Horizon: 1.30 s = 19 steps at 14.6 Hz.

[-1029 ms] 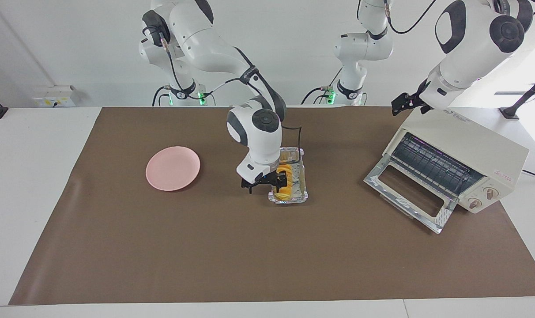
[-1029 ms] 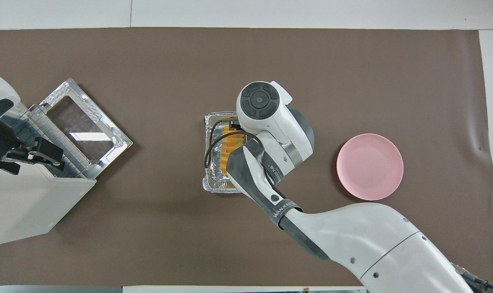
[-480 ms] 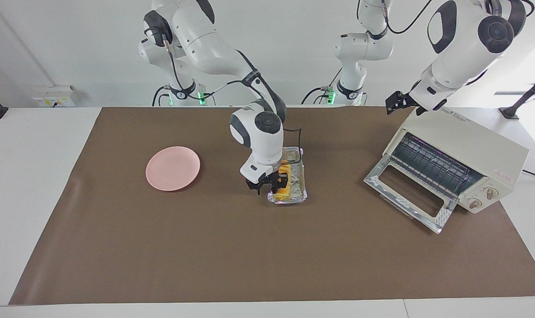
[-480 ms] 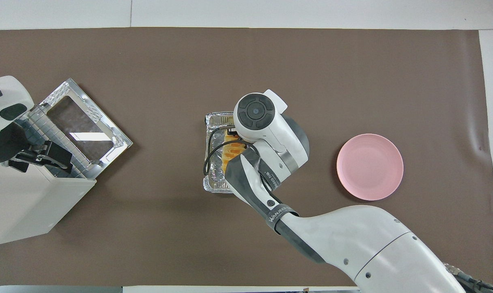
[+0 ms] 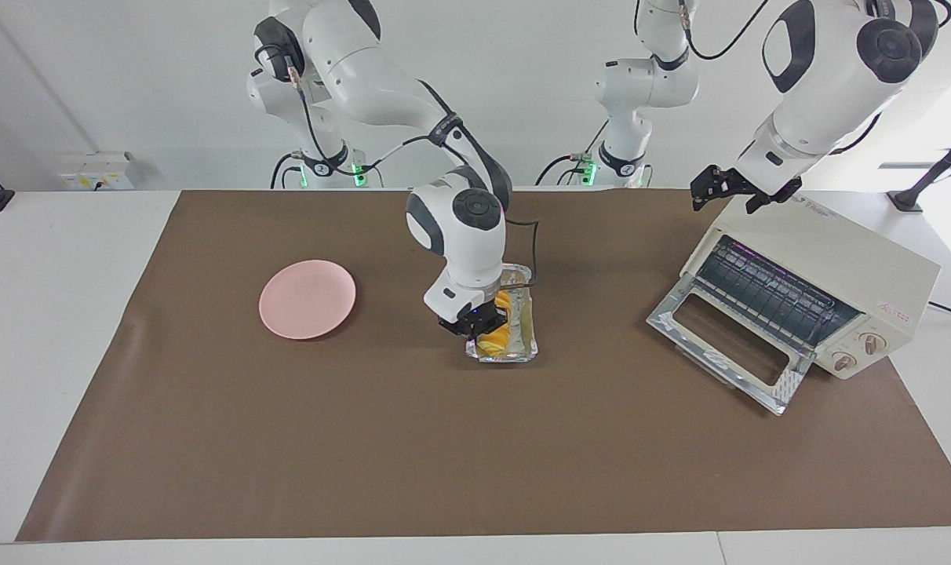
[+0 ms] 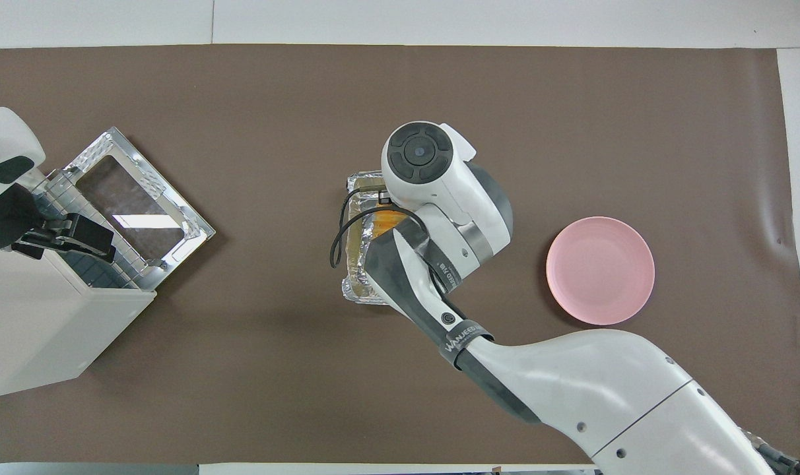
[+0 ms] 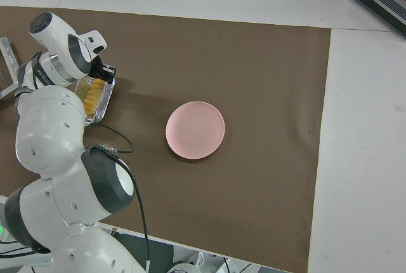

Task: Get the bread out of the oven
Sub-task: 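Lift the foil tray with the right gripper and move it above the pink plate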

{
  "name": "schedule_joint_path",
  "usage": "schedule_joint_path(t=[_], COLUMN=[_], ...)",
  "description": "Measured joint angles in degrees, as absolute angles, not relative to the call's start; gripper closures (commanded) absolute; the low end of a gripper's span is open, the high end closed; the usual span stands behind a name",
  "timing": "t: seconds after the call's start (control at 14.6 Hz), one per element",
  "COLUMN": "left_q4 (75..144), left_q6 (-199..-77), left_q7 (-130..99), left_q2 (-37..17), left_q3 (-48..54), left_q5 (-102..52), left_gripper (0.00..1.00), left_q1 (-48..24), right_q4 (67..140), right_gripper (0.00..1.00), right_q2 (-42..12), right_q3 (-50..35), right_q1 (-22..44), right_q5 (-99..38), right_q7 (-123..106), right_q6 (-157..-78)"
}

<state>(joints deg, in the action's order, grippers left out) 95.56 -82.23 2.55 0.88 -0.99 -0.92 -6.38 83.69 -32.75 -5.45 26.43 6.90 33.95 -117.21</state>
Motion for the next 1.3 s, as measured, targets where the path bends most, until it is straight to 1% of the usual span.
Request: schedule_joint_path(t=[0.07,0.21,0.41,0.62,0.75,1.03,1.1,1.17,1.3], left_q4=[95.55,95.55,95.55,95.54,95.53,95.53,95.53,95.53,95.53], left_q6=[-83.19,-84.63,-84.78,-84.83,-84.83,-84.84,-84.84,-84.84,-84.84], left_q7=[2.74,2.81,2.81,2.81,2.81,2.81,2.81,2.81,2.81], left_q2=[0.88,0.88,0.88,1.01,1.19,1.48,1.48,1.48,1.48], left_q3=[-0.99,-0.99,-0.99,-1.03,-1.07,-1.1,-1.1,-1.1,-1.11], left_q5=[-0.92,-0.92,-0.92,-0.92,-0.92,-0.91,-0.91,-0.91,-0.91], left_gripper=[0.0,0.0,0.0,0.0,0.0,0.0,0.0,0.0,0.0], left_q1=[-6.38,-6.38,-6.38,-6.38,-6.38,-6.37,-6.37,-6.37,-6.37], right_q4=[81.37,77.2,74.53,72.73,70.49,65.79,65.4,65.03,64.46], right_gripper=[1.0,1.0,1.0,1.0,1.0,1.0,0.18,0.0,0.0], right_q2=[-32.75,-33.15,-35.02,-38.25,-41.11,-46.65,-47.19,-47.22,-46.75], right_q3=[-5.31,-5.21,-5.15,-5.17,-5.17,-5.21,-5.21,-5.22,-5.25], right_q1=[24.84,19.49,9.07,0.98,-1.46,-2.04,-2.0,-1.98,-1.81], right_q5=[6.9,6.52,5.49,5.28,5.26,5.26,5.28,5.28,5.68], right_q7=[31.49,25.17,13.23,2.94,0.14,-0.34,-0.4,-0.5,-0.75], right_q6=[-114.55,-111.4,-111.17,-112.79,-113.76,-114.8,-115.48,-115.61,-115.34])
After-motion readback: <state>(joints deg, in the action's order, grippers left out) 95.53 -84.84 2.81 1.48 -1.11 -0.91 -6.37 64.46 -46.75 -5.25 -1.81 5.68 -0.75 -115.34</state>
